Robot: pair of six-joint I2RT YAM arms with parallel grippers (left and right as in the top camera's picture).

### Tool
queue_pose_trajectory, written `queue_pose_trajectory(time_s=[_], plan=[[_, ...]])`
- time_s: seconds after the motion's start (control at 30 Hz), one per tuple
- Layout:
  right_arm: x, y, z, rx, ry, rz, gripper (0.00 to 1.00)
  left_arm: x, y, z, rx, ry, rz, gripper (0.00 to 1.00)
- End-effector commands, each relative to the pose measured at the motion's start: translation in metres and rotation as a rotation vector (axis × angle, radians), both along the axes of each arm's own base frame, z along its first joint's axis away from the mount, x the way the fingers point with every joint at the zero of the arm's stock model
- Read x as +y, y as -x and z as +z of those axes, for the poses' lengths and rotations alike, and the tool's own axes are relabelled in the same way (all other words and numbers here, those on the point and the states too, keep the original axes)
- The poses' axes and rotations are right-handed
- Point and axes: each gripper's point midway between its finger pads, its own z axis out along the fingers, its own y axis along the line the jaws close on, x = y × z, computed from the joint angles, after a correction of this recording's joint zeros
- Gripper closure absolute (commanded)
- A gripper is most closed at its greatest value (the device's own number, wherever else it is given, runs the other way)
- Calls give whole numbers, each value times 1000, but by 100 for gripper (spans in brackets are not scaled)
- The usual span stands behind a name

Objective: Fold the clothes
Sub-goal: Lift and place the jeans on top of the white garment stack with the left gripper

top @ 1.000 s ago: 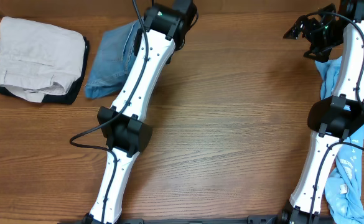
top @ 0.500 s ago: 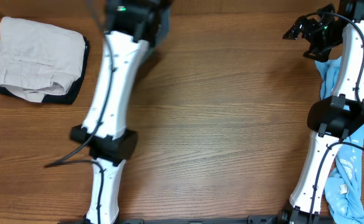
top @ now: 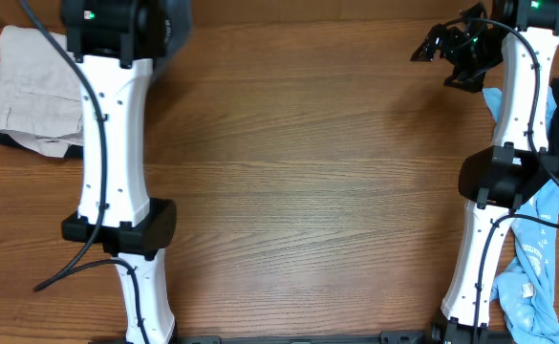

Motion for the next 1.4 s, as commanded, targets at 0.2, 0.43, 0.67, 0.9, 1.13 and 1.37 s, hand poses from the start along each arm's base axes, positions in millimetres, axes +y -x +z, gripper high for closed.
queue_pose_trajectory(time_s=[0.2, 0.43, 0.67, 0.9, 1.13, 1.37], plan=[[26, -1, 15, -36, 5, 53, 0, 131, 24, 83, -228, -178, 247, 96], [43, 0, 15, -28, 0, 70, 0, 205, 7, 125, -422, -247, 271, 96], [44, 0, 15, -10, -11, 33, 0, 236, -43, 62, -315, -274, 210, 96], [44, 0, 15, -7, -14, 26, 0, 219, -81, -56, -111, -195, 122, 96], [44, 0, 15, -1, -21, 14, 0, 185, -89, -137, 43, -122, 47, 96], [46, 0, 15, -3, -20, 17, 0, 97, -100, -176, 112, 79, -179, 13]])
